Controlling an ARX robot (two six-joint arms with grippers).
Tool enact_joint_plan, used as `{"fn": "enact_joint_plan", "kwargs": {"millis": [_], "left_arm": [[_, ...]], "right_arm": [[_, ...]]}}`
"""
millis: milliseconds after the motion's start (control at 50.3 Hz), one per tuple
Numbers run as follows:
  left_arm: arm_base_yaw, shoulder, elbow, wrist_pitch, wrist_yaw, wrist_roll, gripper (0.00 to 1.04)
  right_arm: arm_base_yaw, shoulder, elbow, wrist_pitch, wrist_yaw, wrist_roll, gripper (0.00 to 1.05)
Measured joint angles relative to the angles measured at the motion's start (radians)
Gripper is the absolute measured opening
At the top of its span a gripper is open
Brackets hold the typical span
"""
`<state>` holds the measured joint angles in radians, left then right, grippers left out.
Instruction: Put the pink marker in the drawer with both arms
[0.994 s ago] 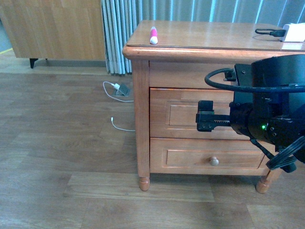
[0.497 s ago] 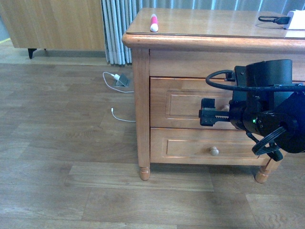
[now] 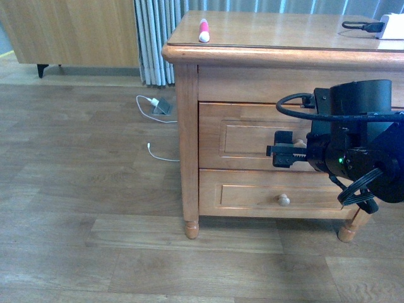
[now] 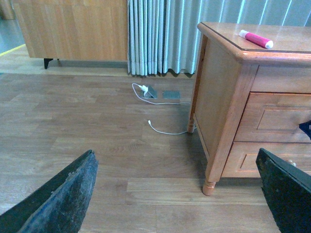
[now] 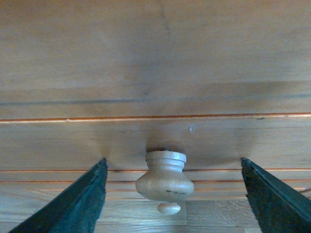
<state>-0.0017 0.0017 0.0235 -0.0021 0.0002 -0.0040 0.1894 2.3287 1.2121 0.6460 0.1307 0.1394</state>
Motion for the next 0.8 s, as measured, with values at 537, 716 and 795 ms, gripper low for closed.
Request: {"fn": "enact_joint_plan", "kwargs": {"millis": [537,716,795], "left_arm": [[0.0,0.0,0.0,0.0,0.0,0.0,0.99],[0.0,0.0,0.0,0.0,0.0,0.0,0.99],[0.0,0.0,0.0,0.0,0.0,0.0,0.99]], "right_arm": [[-0.003,-0.022,-0.026,-0.02,-0.01,0.017,0.24],[0.015,-0.124,-0.161,-0.051,-0.029,0.062,0.24],[0.029,-0.197,-0.259,-0.067,-0.046,0.085,0.24]]}}
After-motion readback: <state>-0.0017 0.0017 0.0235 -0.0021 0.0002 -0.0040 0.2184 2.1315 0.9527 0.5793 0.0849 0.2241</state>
